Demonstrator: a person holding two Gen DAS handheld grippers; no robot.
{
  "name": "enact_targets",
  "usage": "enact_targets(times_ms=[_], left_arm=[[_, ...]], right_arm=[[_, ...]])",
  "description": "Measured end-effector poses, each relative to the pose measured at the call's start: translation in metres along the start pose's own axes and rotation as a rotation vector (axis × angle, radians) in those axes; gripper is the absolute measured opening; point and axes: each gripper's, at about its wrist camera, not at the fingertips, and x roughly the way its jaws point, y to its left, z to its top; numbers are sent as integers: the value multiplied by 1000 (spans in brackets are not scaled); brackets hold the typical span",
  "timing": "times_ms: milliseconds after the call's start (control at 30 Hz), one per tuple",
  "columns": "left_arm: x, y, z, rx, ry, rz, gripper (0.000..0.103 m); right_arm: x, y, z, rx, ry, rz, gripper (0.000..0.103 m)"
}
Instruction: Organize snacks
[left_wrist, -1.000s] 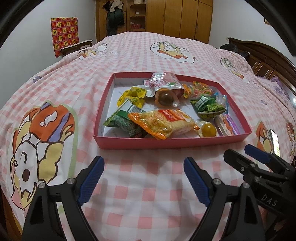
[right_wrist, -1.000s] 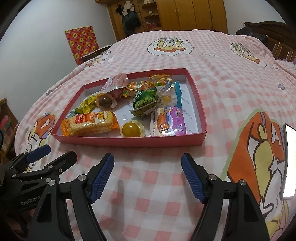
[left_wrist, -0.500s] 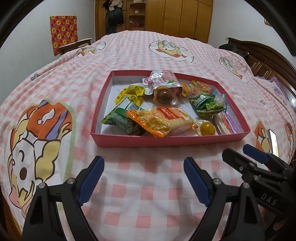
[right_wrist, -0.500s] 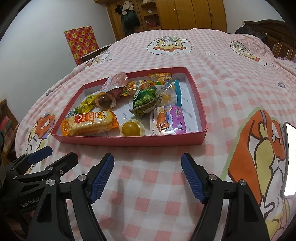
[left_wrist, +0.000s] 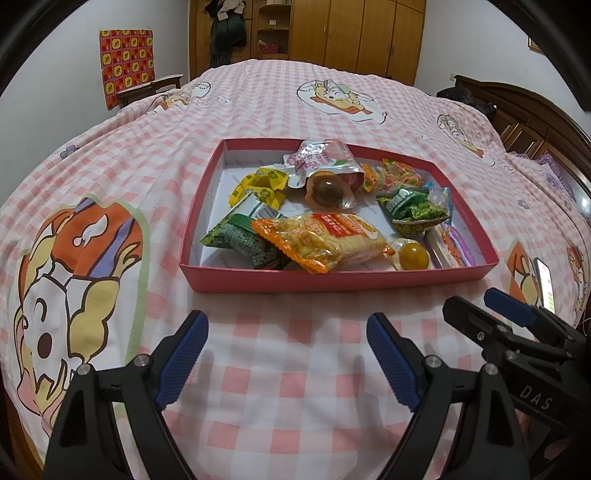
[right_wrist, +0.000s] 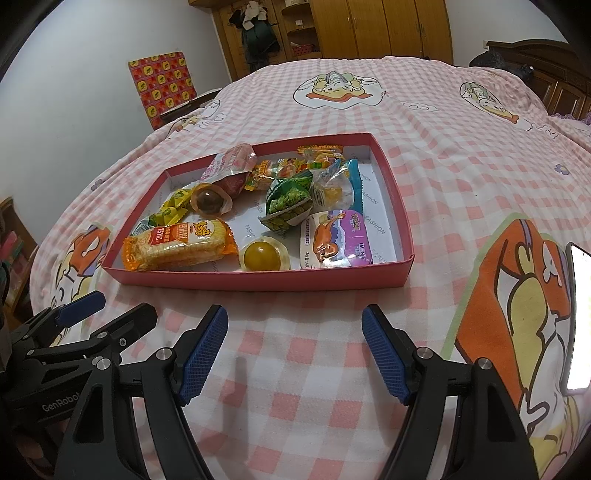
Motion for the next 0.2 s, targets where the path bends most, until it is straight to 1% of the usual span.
enact_targets(times_ms=[200], left_arm=[[5, -2, -1, 0, 19, 0, 91]], right_arm=[[3, 1, -2, -1, 16, -6, 77]])
